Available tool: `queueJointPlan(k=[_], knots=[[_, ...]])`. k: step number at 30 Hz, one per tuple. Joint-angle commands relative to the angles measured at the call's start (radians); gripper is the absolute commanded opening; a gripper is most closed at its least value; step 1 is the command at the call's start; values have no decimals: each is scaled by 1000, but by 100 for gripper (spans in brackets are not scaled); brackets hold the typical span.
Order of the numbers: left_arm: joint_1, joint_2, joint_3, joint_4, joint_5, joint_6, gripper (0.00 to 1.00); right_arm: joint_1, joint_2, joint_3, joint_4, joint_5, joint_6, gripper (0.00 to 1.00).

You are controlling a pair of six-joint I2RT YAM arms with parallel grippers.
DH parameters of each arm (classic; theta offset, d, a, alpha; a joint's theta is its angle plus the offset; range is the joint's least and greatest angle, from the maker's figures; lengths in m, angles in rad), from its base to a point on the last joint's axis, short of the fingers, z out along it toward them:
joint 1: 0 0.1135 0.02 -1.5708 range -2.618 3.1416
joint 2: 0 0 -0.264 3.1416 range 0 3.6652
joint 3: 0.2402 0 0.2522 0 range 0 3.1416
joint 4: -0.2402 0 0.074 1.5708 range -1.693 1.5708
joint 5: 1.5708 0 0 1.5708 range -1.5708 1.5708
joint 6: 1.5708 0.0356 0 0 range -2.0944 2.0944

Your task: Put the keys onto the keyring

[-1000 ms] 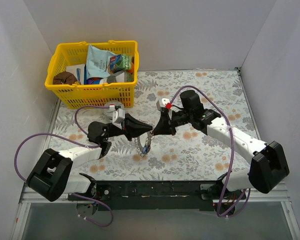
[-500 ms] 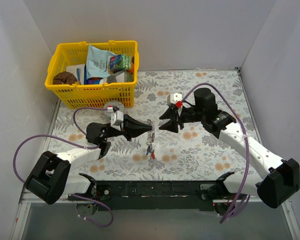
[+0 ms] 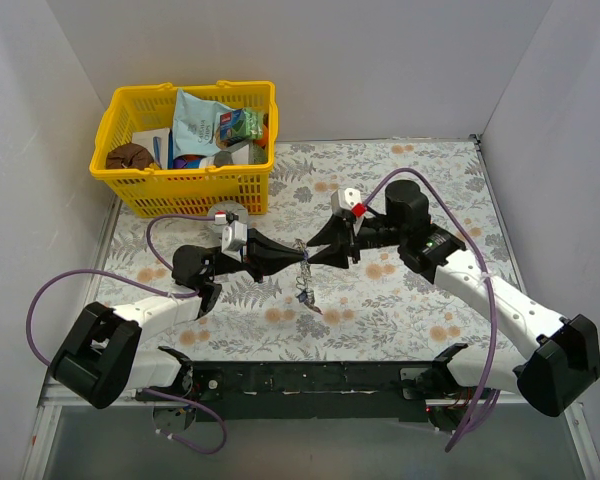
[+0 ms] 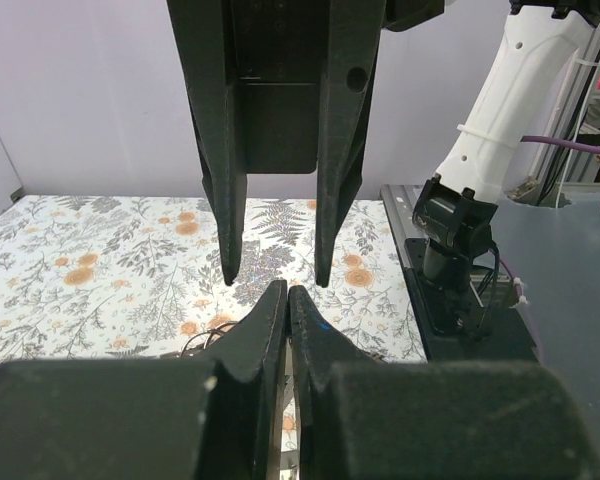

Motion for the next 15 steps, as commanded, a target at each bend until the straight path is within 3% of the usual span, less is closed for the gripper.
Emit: queueJointPlan(k=[1,8,15], knots=[[-1,-18,16,239,-15,-4,0,12,9,0,73,-35,35,45],[-1,-26,14,250,-18,-7,0,15,52,3,77,-72,43,33],[-1,-43,11,245,-21,1,0,16,62,-14,99,-68,48,34]])
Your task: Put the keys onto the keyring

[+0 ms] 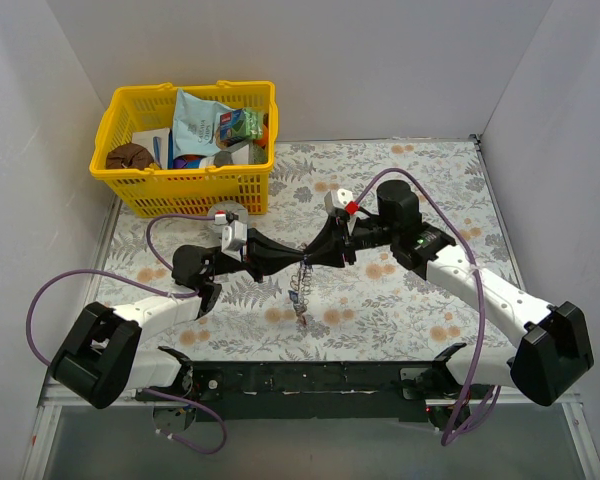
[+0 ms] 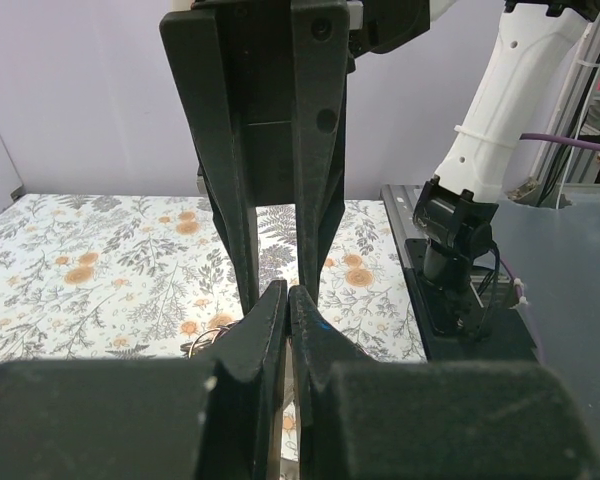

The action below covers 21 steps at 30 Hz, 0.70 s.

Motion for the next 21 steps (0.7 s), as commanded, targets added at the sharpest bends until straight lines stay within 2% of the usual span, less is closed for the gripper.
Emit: queueJointPlan(k=[1,3,6,7,10,16,18,21], knots=[[1,-41,11,248,-18,3,0,6,1,-10,63,-13,10,34],[-1,-46,11,249,-18,2,0,6,6,-10,65,-16,10,34],[-1,-43,13,251,-15,0,0,6,11,-12,80,-21,21,27],[-1,-43,11,255,-14,-1,0,6,11,-12,86,-24,30,19],[1,-43,11,267,-15,-6,0,6,27,-4,83,-34,39,2],[-1,-53,17,232,0,6,0,6,32,16,31,7,19,1],[1,-69,36,150,41,37,2,6,29,46,-29,37,1,1],[1,-115,82,-79,72,155,20,6,52,96,-172,79,-68,1]])
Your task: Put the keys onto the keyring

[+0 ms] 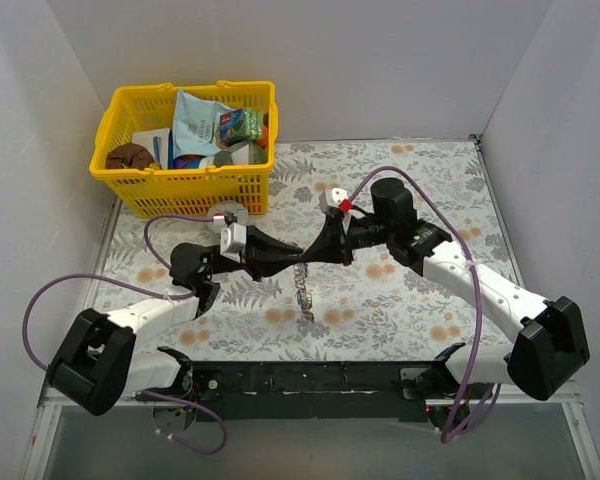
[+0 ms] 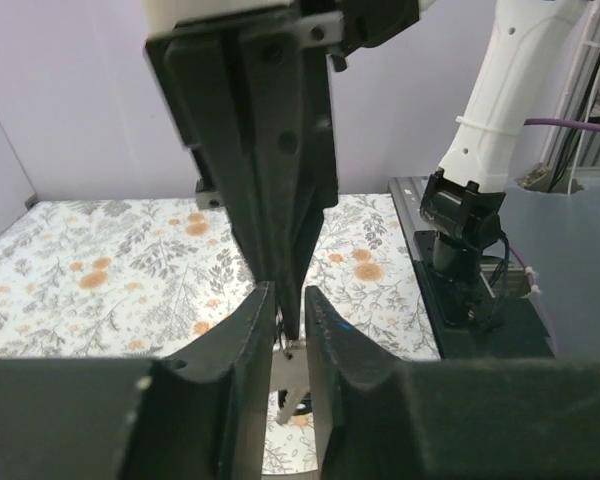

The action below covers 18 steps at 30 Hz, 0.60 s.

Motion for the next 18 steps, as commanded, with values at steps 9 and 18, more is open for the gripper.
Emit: queueJointPlan(k=[9,18], knots=[[-1,-176,293,-920,35,588,45,2,122,301,-553,161,-295,1],[-1,-58,461,-1314,83,788,42,22,207,438,-787,250,-427,1]])
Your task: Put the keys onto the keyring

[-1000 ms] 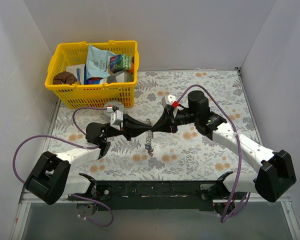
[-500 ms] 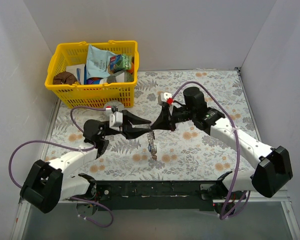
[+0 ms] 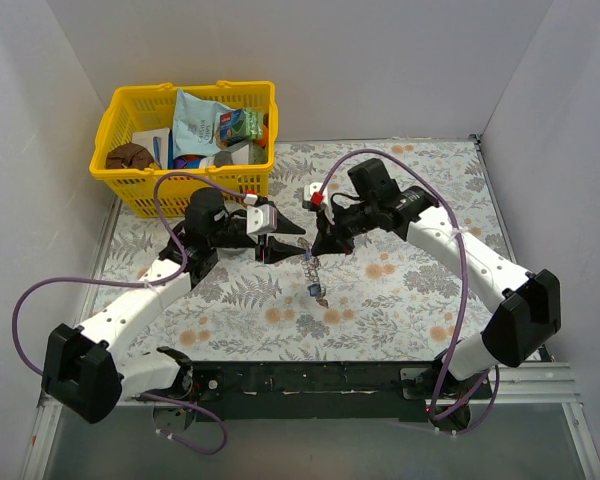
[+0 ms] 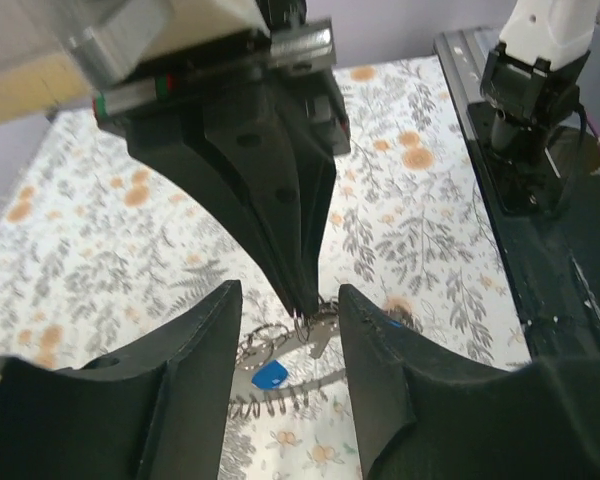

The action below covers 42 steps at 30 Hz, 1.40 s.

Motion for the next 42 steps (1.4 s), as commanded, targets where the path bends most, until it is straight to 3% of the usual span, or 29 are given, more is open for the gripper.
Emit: queueJointPlan(k=[1,6,17,30,33,37,42], knots=[[-1,44,51,-237,43,113,41,33,13,63,-110,58,-76,1],[-20,116,64,-249,45,125,38,66,72,103,-175,118,-94,1],[-73,165,50,-251,-21,151,25,67,66,86,-149,109,-93,1],[-79,165,27,-237,-50,160,29,67,42,66,-112,94,-87,1],[-77,136,-8,-196,-56,128,29,67,36,57,-93,89,-82,1],[-73,66,-79,2,-114,42,30,67,40,53,-92,86,-81,1],[-41,36,-105,68,-99,-13,32,67,40,42,-84,78,-84,1]])
